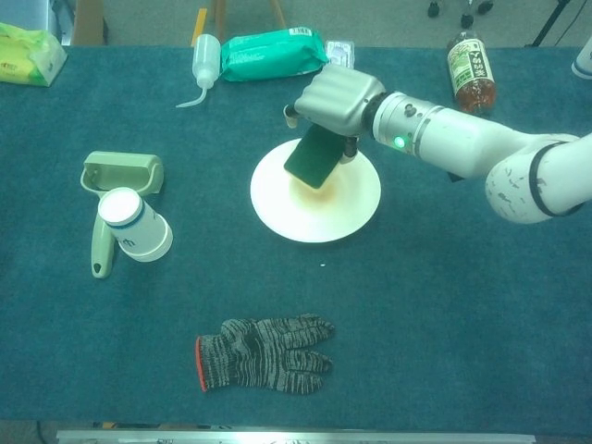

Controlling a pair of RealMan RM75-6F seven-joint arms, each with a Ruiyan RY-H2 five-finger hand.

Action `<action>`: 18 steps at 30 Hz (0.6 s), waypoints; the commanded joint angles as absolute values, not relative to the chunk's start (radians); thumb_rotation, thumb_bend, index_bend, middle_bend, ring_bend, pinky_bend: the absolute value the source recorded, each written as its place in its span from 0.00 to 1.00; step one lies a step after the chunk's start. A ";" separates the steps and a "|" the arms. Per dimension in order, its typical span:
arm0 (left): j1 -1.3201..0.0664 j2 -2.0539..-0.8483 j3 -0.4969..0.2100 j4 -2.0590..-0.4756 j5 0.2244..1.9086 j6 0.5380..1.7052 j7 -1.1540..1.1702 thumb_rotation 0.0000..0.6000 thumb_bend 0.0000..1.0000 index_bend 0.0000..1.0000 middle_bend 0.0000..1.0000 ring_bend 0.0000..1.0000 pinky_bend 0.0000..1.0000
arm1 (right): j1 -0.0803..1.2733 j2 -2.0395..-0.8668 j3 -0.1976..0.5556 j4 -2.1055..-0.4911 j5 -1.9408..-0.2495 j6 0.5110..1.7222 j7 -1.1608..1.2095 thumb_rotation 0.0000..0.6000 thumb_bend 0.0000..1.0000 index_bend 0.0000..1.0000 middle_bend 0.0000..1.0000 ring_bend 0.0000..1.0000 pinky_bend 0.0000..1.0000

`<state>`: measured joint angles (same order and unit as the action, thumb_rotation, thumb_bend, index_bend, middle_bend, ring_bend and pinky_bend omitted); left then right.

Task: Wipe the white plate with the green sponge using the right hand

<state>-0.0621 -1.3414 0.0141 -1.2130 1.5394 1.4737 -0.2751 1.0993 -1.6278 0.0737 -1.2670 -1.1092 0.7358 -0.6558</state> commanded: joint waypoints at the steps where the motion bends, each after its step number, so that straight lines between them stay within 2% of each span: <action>1: -0.060 -1.340 0.014 -1.211 1.539 1.476 -0.279 1.00 0.27 0.24 0.19 0.18 0.34 | 1.102 -1.638 0.071 -1.261 -1.111 0.727 -0.656 1.00 0.00 0.28 0.53 0.40 0.32; 18: -0.062 -1.345 0.014 -1.208 1.537 1.470 -0.280 1.00 0.27 0.24 0.20 0.18 0.34 | 1.056 -1.633 0.037 -1.208 -1.082 0.723 -0.665 1.00 0.00 0.28 0.53 0.40 0.32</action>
